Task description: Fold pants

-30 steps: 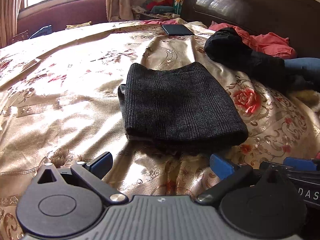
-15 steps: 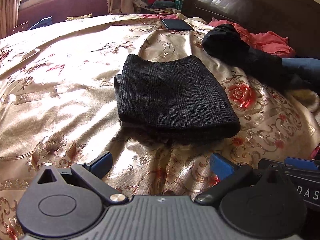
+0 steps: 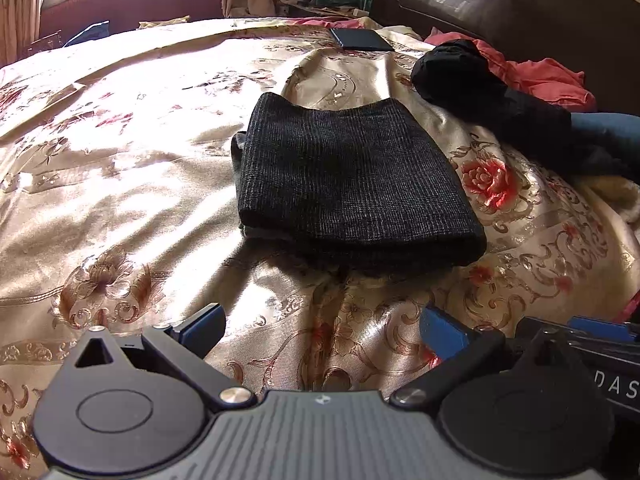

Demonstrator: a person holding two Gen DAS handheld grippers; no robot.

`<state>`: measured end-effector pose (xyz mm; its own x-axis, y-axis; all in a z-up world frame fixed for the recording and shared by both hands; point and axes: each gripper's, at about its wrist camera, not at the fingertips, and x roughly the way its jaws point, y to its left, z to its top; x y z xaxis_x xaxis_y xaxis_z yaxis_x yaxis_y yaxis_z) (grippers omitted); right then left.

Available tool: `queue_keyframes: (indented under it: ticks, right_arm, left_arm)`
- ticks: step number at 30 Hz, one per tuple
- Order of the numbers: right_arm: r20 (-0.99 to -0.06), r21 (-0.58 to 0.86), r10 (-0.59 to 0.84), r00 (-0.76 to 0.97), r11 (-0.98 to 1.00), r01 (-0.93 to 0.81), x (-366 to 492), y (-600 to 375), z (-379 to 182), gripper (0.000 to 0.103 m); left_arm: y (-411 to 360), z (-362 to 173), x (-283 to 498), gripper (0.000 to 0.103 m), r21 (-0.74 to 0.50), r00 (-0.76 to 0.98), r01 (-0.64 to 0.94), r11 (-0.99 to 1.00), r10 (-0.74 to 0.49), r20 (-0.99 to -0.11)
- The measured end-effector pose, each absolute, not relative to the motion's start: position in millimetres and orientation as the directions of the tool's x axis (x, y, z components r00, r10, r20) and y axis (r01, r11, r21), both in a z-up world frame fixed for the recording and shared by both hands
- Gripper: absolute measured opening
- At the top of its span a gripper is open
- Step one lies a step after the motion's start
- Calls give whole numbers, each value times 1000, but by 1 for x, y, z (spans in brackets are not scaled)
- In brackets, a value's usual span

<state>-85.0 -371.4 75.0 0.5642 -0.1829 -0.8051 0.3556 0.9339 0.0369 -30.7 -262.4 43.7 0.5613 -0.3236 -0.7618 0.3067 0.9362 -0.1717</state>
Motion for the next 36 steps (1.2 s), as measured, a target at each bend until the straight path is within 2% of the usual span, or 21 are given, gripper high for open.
queue_keyframes:
  ticks: [36]
  right_arm:
    - [-813, 50, -167, 557, 934, 353, -82, -373, 68, 52]
  left_arm:
    - [-261, 40, -31, 103, -161, 562, 310, 937, -317, -764]
